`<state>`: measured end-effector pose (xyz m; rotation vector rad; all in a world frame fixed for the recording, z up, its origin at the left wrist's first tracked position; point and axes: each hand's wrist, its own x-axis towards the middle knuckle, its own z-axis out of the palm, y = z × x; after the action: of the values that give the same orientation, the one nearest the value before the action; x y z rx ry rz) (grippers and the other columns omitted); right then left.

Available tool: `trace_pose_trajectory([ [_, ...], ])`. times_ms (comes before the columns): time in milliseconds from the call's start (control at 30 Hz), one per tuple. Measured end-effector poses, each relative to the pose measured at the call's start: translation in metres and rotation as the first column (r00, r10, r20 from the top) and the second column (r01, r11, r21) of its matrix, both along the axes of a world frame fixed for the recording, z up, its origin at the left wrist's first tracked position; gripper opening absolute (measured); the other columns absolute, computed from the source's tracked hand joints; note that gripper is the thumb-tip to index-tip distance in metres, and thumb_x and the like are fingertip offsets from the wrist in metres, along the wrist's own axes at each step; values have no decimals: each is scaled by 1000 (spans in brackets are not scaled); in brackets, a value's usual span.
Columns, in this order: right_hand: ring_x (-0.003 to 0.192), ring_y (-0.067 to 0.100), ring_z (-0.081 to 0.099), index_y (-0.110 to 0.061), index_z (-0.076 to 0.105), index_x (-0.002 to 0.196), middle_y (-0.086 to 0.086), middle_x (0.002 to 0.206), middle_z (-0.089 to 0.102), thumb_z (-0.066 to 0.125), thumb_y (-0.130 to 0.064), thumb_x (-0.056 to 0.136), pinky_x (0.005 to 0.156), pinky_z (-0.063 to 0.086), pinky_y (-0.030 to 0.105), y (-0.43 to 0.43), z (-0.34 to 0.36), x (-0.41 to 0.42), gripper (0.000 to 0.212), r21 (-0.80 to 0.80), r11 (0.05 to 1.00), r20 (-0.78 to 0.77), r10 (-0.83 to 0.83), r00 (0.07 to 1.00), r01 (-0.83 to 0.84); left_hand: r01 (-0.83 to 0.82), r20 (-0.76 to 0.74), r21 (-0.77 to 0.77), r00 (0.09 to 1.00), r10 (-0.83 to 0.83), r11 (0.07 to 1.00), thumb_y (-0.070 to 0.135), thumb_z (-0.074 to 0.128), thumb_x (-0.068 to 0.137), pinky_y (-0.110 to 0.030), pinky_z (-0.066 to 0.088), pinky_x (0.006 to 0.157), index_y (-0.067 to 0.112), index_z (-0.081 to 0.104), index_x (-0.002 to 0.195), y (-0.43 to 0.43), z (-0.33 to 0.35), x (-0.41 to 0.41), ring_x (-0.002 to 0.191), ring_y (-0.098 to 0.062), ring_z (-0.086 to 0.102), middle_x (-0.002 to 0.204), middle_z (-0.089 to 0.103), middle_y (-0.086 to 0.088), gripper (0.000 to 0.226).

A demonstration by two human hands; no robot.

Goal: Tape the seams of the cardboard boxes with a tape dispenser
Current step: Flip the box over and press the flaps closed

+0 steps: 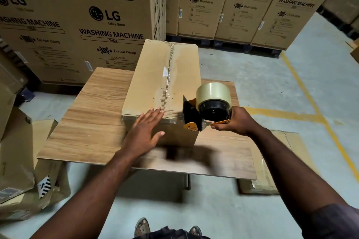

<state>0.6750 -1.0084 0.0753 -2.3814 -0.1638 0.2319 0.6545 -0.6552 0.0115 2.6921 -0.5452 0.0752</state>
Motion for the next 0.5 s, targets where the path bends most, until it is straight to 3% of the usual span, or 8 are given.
trace_pose_trajectory([
  [100,71,-12,62,-31,71,90,-29,72,69,95,-32,68,64,44,10,-13,-9,-8,33,42,999,7,-20,1000,20,-121,52,4,991,120,993,45,49,97,-42,8,125,24,26,158,-21,0,-6,153,-12,12,164,18,8,69],
  [167,72,-7,64,-30,72,89,-25,73,70,95,-36,68,67,47,16,-12,-14,-9,32,60,998,8,-32,999,31,-169,57,27,984,167,985,40,51,99,-44,1,125,17,22,159,-46,2,-11,154,-18,9,166,14,-2,70],
  [267,80,6,70,-23,75,91,-11,80,75,94,-39,68,76,53,30,-14,-22,-8,34,108,993,-13,-46,999,47,-37,39,109,999,33,993,37,48,100,-41,-13,122,10,25,156,-89,6,-14,154,-18,-2,168,4,-7,66],
  [333,80,7,70,-21,75,89,-10,79,76,94,-37,69,78,53,32,-18,-27,-9,31,127,989,-22,-69,997,71,-12,32,99,999,9,995,37,50,99,-39,-13,122,6,31,153,-102,5,-13,154,-17,-1,167,5,-6,64],
  [433,82,6,71,-23,76,88,-9,81,76,93,-39,69,77,54,30,-16,-30,-14,30,127,988,-33,-88,996,91,-20,52,-6,998,20,1000,33,54,98,-33,-8,122,17,8,155,-94,0,-11,150,-9,3,163,3,4,76],
  [500,81,7,71,-22,76,87,-8,80,77,94,-39,69,75,53,29,-17,-30,-14,30,135,986,-37,-97,995,101,8,46,-31,999,-6,1000,27,58,96,-32,-2,123,21,6,152,-87,-1,-8,149,-6,9,159,6,10,77],
])
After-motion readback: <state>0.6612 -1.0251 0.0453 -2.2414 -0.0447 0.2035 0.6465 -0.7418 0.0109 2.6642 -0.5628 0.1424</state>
